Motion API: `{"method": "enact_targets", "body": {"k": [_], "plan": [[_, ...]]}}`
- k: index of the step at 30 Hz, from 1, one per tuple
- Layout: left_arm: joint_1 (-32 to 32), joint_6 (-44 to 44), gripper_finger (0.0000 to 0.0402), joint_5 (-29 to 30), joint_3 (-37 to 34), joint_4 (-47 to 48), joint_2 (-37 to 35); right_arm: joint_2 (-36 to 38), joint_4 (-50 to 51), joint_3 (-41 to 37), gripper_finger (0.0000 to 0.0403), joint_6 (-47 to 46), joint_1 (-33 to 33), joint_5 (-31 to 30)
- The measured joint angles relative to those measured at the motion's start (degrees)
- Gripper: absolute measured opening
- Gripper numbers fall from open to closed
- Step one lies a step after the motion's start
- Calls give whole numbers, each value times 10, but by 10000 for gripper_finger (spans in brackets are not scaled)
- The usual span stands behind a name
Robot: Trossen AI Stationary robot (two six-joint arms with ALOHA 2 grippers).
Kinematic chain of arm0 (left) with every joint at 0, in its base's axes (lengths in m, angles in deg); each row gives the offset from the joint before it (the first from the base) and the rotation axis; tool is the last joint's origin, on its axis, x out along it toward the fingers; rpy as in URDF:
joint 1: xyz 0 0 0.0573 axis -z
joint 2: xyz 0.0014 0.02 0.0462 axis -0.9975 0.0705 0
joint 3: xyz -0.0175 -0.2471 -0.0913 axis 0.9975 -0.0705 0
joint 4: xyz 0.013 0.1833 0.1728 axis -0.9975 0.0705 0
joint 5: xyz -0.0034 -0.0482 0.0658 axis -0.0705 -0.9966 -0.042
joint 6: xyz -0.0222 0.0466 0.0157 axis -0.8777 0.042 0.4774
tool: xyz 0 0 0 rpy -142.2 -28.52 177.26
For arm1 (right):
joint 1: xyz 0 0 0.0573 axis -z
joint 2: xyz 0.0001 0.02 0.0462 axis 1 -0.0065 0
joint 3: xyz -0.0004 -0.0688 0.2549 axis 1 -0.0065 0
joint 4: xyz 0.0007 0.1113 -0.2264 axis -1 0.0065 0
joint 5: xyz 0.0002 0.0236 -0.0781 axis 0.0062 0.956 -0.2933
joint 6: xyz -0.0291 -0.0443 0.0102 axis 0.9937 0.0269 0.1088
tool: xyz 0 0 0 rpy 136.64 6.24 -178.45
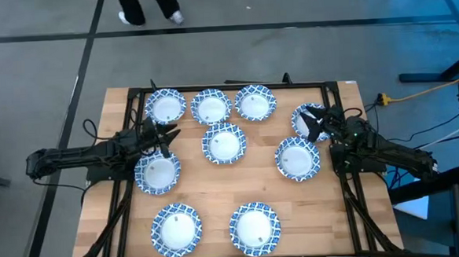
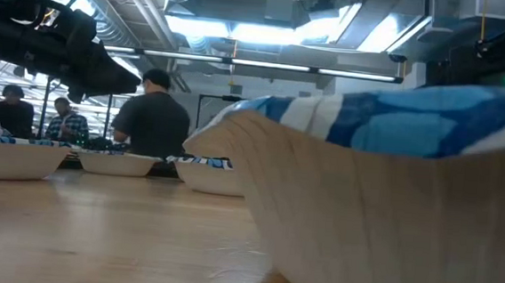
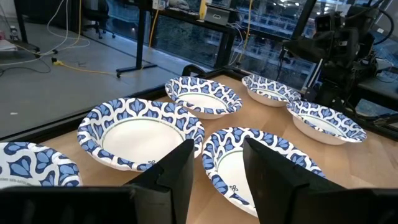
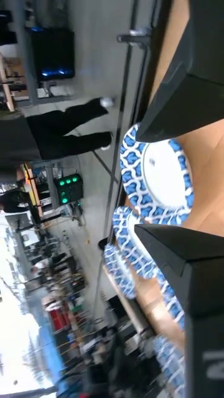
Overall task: Nest bowls inside each other
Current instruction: Stack the white bowl on top of the white bowl
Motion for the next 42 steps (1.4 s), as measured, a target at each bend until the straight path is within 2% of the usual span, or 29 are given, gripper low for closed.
{"method": "enact_targets", "body": {"k": [10, 14, 20, 23, 28, 33, 39, 42], "plan": [[0, 0, 133, 0, 0, 0, 0, 0, -5, 0, 228, -3, 0, 1], [0, 0, 133, 0, 0, 0, 0, 0, -6, 0, 228, 21, 0, -18], [0, 0, 133, 0, 0, 0, 0, 0, -7, 0, 228, -37, 0, -60], [0, 0, 133, 0, 0, 0, 0, 0, -21, 0, 228, -34, 0, -55], [0, 0, 133, 0, 0, 0, 0, -3, -45, 9, 228, 40, 0, 43], [0, 0, 133, 8, 0, 0, 0, -45, -18, 57, 228, 84, 0, 87], [0, 0, 133, 16, 0, -6, 0, -172, 45, 129, 228, 82, -9, 223], [0, 0, 133, 17, 0, -8, 0, -262, 46, 163, 228, 84, -31, 259]]}}
